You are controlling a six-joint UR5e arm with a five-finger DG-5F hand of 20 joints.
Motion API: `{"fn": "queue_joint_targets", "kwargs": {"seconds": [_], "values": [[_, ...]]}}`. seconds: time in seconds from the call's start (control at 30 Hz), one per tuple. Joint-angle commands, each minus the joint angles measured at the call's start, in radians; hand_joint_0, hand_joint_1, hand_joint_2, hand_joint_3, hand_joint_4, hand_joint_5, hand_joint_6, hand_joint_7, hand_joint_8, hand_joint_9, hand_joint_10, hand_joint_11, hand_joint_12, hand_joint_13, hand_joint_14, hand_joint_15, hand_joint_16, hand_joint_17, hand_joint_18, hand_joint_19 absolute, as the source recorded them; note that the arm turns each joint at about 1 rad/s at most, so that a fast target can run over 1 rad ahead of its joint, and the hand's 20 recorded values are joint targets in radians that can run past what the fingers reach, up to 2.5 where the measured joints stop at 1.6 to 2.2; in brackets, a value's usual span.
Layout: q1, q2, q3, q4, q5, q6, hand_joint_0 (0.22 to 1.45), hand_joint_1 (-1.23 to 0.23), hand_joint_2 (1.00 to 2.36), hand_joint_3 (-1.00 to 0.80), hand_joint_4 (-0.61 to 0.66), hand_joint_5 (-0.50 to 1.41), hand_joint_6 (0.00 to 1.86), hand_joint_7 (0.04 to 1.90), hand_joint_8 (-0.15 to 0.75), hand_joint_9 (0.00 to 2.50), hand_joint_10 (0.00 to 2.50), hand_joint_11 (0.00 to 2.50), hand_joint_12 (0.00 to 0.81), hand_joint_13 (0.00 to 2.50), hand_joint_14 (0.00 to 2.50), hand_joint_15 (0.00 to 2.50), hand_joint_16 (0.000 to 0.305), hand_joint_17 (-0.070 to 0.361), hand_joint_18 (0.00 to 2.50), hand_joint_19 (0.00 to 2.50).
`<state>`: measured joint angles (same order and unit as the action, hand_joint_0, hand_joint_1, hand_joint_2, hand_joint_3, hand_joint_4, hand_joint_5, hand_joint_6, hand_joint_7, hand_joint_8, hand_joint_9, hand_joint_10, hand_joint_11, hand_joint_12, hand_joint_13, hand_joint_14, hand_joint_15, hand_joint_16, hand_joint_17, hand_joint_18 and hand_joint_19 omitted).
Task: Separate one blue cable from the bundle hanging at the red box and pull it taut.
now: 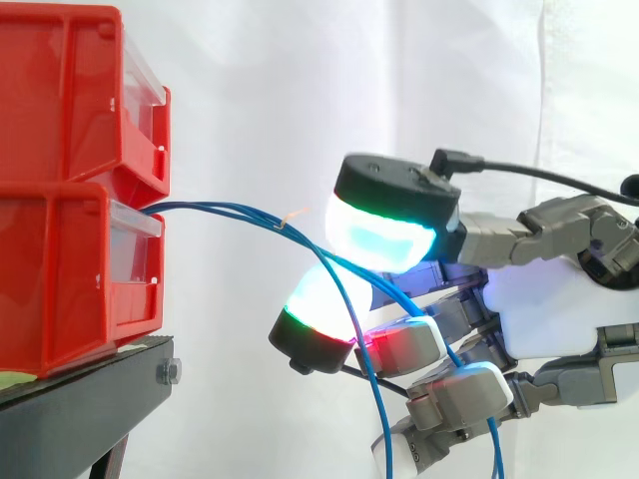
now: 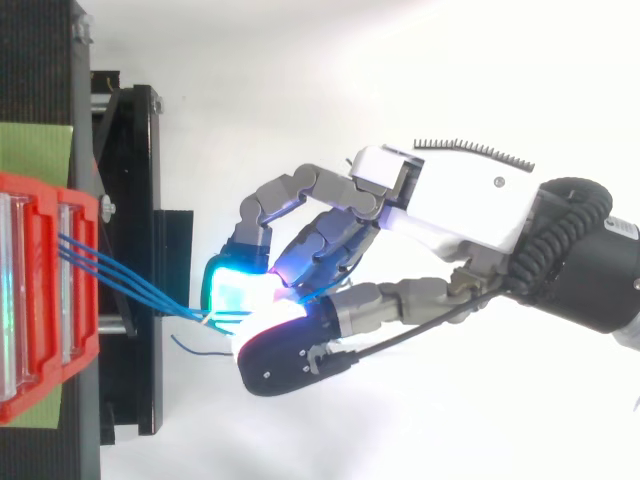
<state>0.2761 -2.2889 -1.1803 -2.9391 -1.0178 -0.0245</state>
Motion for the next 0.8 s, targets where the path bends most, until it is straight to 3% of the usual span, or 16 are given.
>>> {"fn": "queue_joint_targets", "kwargs": {"seconds": [0.0,0.23,0.33,0.57,0.77], "values": [[0.000,0.000,-0.001,0.000,-0.001,0.000,0.50,-0.67,1.00,-0.50,0.09,-0.25,0.90,0.90,0.233,1.07,0.00,1.52,0.326,1.30,0.01,1.38,0.055,0.123,0.66,0.56],[0.000,0.000,0.001,0.002,-0.001,0.000,0.53,-0.66,1.00,-0.50,0.08,-0.25,0.90,0.91,0.218,1.07,0.00,1.54,0.313,1.29,0.01,1.39,0.053,0.120,0.64,0.57],[0.000,0.000,0.001,0.005,0.001,0.000,0.64,-0.66,1.00,-0.50,0.06,-0.25,0.90,0.93,0.194,1.07,0.01,1.54,0.292,1.28,0.02,1.39,0.051,0.114,0.63,0.57],[0.002,0.000,0.001,0.005,0.001,0.000,0.69,-0.74,1.02,-0.28,0.03,-0.25,0.90,0.93,0.199,1.07,0.01,1.55,0.292,1.28,0.02,1.40,0.051,0.114,0.63,0.56],[0.003,0.000,-0.001,0.005,0.005,0.000,0.76,-0.85,1.00,-0.50,0.00,-0.24,0.90,0.93,0.183,1.06,0.01,1.55,0.292,1.25,0.02,1.36,0.049,0.110,0.63,0.51]]}}
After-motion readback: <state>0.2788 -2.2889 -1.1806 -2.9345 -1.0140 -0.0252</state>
